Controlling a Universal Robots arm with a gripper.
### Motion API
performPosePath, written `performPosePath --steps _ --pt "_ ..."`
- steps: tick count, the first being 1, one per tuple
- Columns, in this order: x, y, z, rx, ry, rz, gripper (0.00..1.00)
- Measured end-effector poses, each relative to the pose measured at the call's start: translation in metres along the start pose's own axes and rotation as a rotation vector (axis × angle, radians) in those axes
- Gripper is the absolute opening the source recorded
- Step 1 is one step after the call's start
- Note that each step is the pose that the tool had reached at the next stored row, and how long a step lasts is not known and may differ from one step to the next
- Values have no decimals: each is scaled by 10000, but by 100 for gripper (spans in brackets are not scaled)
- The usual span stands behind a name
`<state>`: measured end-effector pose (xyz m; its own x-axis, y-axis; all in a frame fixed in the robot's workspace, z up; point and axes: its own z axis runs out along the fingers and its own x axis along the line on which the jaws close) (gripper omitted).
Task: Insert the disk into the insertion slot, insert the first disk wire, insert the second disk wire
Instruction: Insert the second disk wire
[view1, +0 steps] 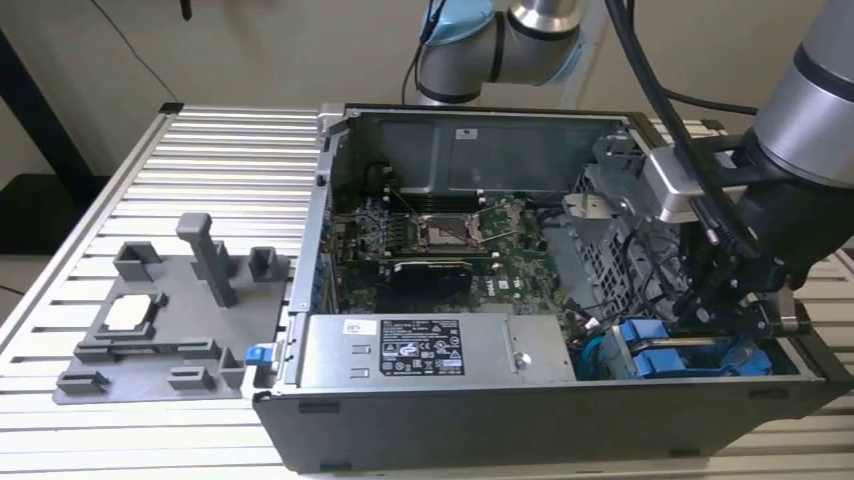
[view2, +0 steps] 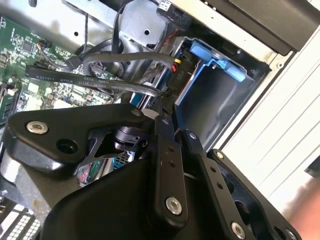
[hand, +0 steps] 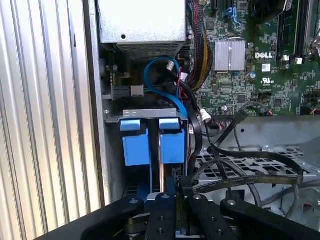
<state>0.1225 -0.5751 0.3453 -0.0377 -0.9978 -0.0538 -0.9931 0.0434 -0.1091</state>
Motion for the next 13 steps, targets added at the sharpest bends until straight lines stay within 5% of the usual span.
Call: performPosePath --steps 13 --pt "-27 9 21 93 24 205 16"
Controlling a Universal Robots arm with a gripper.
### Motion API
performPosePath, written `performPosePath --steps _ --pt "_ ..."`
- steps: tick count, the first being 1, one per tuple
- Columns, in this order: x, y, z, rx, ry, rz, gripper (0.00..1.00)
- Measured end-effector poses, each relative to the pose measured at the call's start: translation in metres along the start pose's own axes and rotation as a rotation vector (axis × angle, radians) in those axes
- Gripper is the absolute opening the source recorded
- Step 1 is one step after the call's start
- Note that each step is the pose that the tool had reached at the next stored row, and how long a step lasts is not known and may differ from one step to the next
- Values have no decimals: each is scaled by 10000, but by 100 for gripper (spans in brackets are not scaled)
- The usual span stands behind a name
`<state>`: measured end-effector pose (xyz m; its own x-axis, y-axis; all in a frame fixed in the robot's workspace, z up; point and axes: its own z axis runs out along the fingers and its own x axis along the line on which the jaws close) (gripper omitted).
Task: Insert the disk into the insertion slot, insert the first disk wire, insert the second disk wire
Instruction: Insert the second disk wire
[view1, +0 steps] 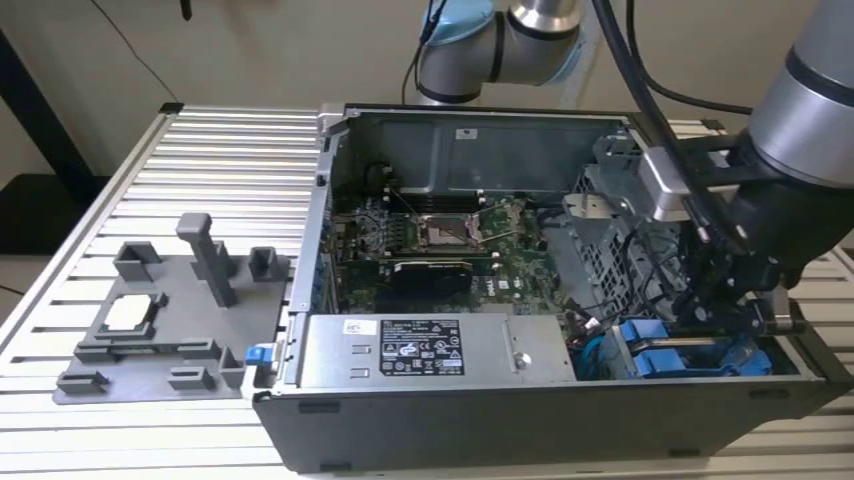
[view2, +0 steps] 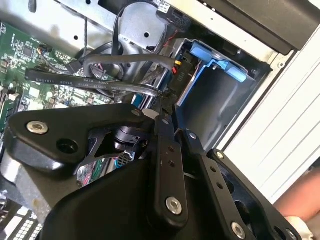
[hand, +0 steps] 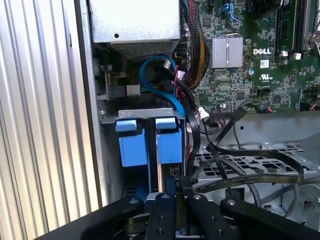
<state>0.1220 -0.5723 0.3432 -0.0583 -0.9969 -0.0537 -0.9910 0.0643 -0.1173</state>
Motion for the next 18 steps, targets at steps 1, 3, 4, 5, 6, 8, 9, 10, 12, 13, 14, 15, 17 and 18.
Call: performPosePath --steps 1,3,4,5,6,8,9,10,12,13,14,15,17,18 --pt "-6 1 4 2 3 24 16" --pt "-14 4 14 6 8 69 16" --pt "-17 5 19 7 11 90 16" --pt "-18 6 24 9 15 108 16" --pt "-19 7 29 10 23 126 16" --pt "-19 8 36 13 35 155 16" --pt "-19 8 39 14 45 165 16" --pt "-19 9 45 14 54 172 16" --pt "-18 10 58 16 70 180 16" --pt "-18 11 63 17 77 182 16" --pt "-18 12 67 17 81 184 16" --pt "-17 12 69 18 81 186 16" --pt "-17 12 69 18 84 187 17" --pt "-17 12 69 18 83 188 17"
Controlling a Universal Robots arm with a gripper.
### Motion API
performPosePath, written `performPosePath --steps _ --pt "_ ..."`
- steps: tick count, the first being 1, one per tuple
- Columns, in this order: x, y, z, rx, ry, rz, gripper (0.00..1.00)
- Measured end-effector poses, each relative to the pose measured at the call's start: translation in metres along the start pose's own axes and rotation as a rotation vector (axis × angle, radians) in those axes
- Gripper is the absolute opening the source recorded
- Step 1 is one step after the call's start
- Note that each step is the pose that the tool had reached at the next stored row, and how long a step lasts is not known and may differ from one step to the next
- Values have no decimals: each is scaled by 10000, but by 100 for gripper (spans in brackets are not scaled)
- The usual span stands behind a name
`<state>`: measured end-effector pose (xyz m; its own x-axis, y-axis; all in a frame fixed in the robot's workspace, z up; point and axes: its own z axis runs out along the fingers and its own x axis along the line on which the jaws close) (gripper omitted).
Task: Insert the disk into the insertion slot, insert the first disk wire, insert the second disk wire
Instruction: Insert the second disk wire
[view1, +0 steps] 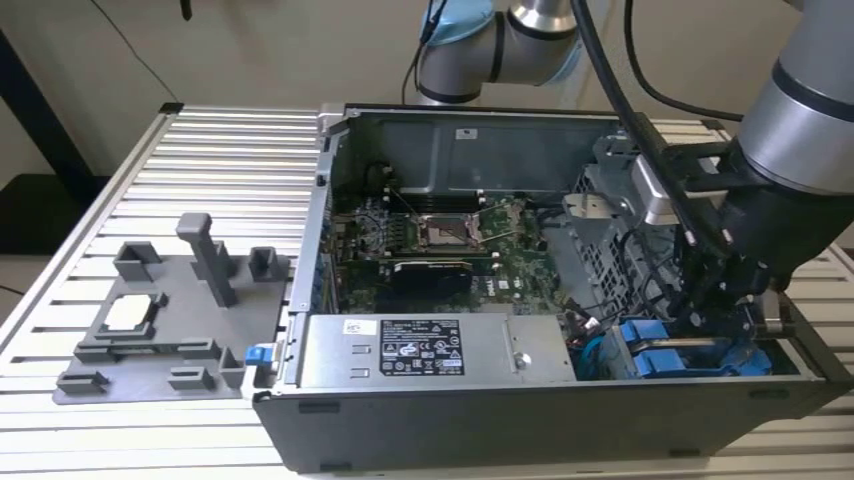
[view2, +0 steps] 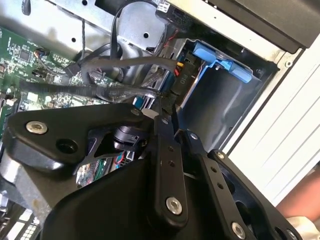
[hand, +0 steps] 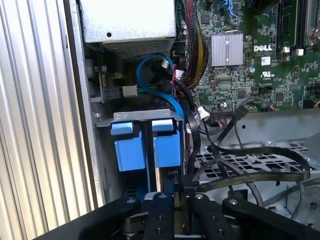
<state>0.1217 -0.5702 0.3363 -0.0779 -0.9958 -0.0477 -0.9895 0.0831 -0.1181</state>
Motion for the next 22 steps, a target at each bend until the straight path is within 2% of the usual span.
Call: performPosePath --steps 1,4,8,11,16,22 --pt "0 0 -1 0 -3 2 24" --pt "-1 -2 -14 0 -1 4 24" --pt "-4 -8 -70 0 -1 7 24" --pt "-7 -17 -140 0 -1 10 24" --pt "-15 -35 -296 0 1 11 24" --pt "-15 -36 -302 0 -2 11 24"
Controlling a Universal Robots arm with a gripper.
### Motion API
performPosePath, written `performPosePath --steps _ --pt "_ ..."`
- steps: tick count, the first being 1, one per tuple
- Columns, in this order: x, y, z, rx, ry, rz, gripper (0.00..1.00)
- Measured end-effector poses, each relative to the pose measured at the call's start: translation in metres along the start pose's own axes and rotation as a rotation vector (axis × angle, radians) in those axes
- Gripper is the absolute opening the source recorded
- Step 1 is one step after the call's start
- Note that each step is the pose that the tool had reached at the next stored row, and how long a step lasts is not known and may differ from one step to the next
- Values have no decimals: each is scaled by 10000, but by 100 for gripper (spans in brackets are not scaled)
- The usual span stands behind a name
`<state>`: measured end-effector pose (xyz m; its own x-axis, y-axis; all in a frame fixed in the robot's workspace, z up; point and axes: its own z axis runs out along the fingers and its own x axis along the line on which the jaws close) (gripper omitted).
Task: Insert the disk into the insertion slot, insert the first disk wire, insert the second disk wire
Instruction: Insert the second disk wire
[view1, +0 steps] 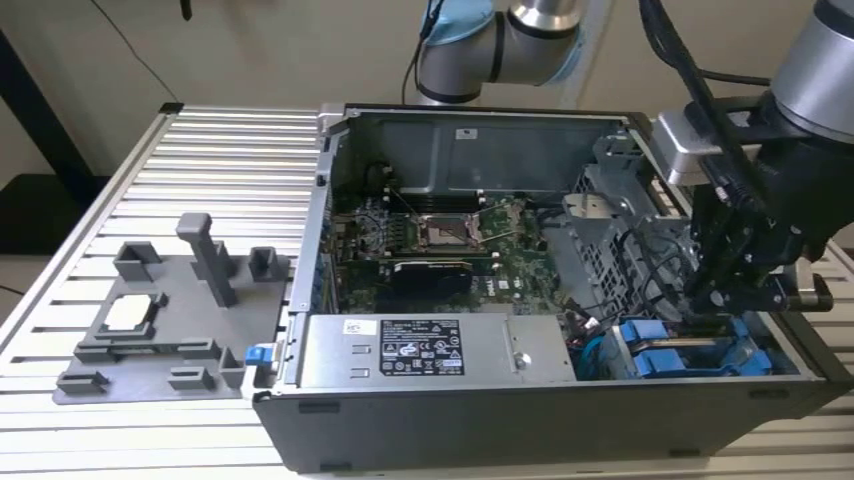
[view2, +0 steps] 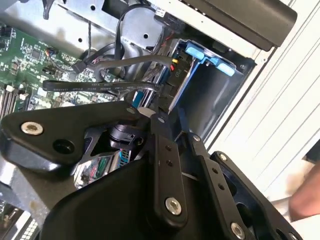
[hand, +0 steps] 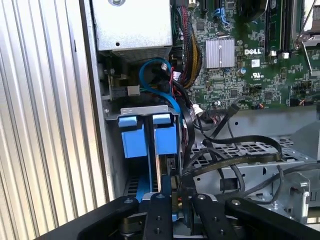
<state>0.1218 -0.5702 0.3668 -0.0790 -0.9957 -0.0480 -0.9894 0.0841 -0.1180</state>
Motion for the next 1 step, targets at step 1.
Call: performPosePath --steps 1 --pt "0 0 0 0 -1 0 24"
